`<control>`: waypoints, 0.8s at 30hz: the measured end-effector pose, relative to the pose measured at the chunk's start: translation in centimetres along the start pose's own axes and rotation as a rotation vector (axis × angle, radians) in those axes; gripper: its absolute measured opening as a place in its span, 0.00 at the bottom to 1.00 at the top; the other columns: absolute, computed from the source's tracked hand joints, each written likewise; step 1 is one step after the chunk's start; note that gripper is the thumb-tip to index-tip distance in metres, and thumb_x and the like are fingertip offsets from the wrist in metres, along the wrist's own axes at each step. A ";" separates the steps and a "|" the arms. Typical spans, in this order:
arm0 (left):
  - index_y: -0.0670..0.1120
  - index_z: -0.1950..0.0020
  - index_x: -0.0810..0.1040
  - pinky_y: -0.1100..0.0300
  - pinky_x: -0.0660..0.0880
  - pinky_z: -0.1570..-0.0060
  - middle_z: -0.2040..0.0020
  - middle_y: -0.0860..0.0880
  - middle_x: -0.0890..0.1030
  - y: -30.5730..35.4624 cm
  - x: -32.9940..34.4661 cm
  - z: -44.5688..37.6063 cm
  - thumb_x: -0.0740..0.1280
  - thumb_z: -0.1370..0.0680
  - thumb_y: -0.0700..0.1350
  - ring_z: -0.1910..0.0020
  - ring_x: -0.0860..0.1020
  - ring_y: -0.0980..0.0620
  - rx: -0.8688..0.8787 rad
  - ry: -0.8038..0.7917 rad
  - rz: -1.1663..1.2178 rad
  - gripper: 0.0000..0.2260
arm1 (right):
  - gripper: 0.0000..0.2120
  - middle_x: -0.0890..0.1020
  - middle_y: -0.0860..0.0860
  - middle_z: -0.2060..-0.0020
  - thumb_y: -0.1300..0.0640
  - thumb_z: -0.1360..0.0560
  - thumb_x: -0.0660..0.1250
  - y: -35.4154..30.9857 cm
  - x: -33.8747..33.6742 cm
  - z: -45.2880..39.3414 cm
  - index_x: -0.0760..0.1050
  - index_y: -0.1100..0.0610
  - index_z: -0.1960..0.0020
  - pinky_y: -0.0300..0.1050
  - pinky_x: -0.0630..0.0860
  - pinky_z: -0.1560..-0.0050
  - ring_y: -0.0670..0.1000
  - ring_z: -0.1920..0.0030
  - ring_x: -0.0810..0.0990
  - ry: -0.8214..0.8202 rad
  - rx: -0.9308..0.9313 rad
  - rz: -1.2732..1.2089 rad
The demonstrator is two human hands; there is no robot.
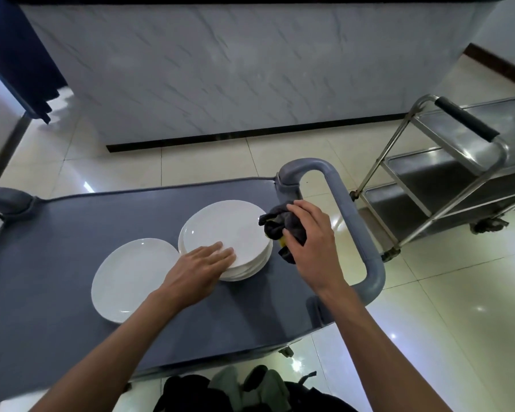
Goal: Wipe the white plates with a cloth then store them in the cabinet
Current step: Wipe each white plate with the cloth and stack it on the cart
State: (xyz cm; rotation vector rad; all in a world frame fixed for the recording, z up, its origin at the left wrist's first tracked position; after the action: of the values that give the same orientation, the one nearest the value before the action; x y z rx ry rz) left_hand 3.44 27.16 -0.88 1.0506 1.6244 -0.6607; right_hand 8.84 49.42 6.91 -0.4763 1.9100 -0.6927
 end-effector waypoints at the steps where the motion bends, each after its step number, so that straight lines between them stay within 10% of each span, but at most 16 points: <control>1: 0.44 0.37 0.82 0.50 0.81 0.48 0.36 0.49 0.82 0.0 0.3 0.2 0.76 0.30 0.35 0.38 0.81 0.43 0.004 -0.020 0.005 0.21 | 0.23 0.71 0.46 0.31 0.61 0.23 0.71 0.0 0.2 0.1 0.71 0.54 0.29 0.57 0.71 0.33 0.50 0.32 0.68 -0.006 -0.004 0.000; 14: 0.45 0.32 0.79 0.46 0.75 0.36 0.30 0.50 0.77 -0.9 1.1 1.8 0.44 0.14 0.51 0.31 0.75 0.40 -0.017 -0.121 0.112 0.26 | 0.23 0.73 0.49 0.32 0.61 0.23 0.71 -0.9 2.9 1.5 0.73 0.57 0.29 0.52 0.69 0.30 0.52 0.33 0.70 -0.081 -0.024 0.004; 24: 0.42 0.56 0.82 0.54 0.78 0.55 0.56 0.49 0.83 -1.8 -0.9 2.7 0.70 0.22 0.40 0.52 0.80 0.47 -0.250 0.222 0.307 0.04 | 0.23 0.73 0.48 0.31 0.62 0.23 0.71 -2.8 5.1 2.0 0.73 0.56 0.29 0.50 0.68 0.28 0.50 0.31 0.68 -0.133 -0.033 -0.035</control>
State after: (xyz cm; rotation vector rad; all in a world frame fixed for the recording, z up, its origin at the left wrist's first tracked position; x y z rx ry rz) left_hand 3.18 23.79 -0.97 1.1846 1.6369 -0.1363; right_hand 8.55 43.74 4.60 -0.5642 1.7941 -0.6369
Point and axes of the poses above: each hand's wrist, its own z-axis away from the middle knuckle, its own x-axis out of the palm, y = z × x, the point moved 6 cm from there along -z, towards the middle knuckle
